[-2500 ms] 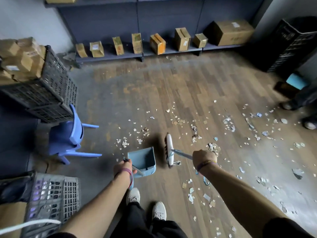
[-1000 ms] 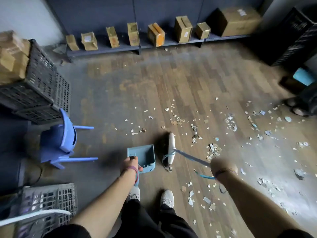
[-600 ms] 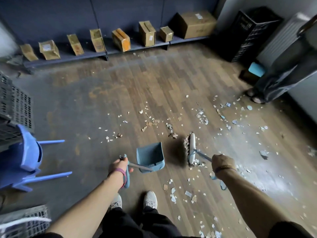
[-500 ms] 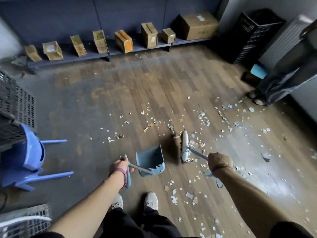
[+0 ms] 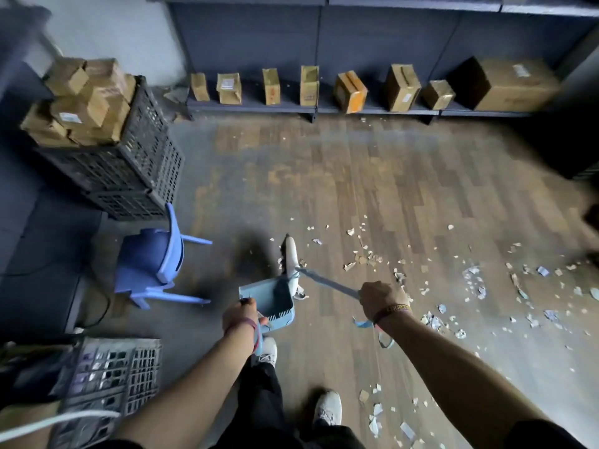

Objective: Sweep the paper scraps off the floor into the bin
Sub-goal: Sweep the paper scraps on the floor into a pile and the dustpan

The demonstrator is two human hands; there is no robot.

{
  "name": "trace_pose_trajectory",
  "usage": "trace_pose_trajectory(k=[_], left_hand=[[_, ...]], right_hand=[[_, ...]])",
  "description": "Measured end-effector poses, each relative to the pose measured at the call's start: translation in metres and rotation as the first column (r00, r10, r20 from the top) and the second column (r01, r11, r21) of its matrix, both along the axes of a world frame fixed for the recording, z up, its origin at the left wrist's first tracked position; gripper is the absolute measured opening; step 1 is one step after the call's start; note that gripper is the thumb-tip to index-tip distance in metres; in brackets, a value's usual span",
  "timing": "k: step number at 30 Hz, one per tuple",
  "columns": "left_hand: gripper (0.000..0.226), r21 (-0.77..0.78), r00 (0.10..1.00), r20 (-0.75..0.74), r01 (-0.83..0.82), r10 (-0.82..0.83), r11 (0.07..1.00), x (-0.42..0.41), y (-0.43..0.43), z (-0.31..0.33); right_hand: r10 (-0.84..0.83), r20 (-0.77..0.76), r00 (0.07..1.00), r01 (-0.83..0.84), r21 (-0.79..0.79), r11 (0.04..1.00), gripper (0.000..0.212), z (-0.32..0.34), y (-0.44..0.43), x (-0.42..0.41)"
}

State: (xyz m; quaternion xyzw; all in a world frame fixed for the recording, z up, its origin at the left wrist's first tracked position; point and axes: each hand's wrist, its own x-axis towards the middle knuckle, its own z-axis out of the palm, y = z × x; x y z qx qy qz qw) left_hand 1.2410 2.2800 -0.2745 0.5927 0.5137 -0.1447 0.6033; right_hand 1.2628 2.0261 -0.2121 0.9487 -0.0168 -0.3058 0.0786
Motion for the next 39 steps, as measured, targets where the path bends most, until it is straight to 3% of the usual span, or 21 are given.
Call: trace_pose_trajectory(k=[3,10,16,19,24,28,39], left_hand=[[0.014,0.007,1.000,-0.006,-0.003,0.003,1.000,0.018,0.047,-0.003],[0.029,0.043,0.994,-0.060,-0.094,0.097,0.995,0.046,0.132,-0.008],[0.023,-0.071,0.983,-0.086,-0.167,0.161,0.983,0.072,0.153,-0.009],[0.024,-0.083,0.991,-0.099,-0.096,0.088,0.992,0.082,0.150,-0.011],[0.009,-0.078,0.991,-0.126,-0.060,0.050,0.995,0.100,0.119,-0.001],[0.017,-0.015,0.967,-0.221,0.128,-0.128,0.992,0.122,0.080,-0.009],[0.004,-0.002,0.921,-0.053,0.387,-0.387,0.922,0.162,-0.145,0.011]], right_hand=[[0.065,0.008,0.998,-0.065,0.023,0.998,0.029,-0.007,0.049,0.041],[0.171,0.012,0.985,-0.171,0.084,0.982,0.028,-0.026,0.151,0.121],[0.187,-0.023,0.982,-0.185,0.085,0.979,0.029,-0.038,0.177,0.153],[0.170,-0.048,0.984,-0.165,0.085,0.983,0.029,-0.043,0.172,0.158],[0.061,-0.094,0.994,-0.055,0.064,0.996,0.029,-0.049,0.131,0.158],[-0.010,-0.103,0.995,0.013,0.023,1.000,0.032,-0.043,0.070,0.155],[-0.368,-0.139,0.919,0.369,-0.019,0.929,0.036,-0.016,-0.161,0.095]])
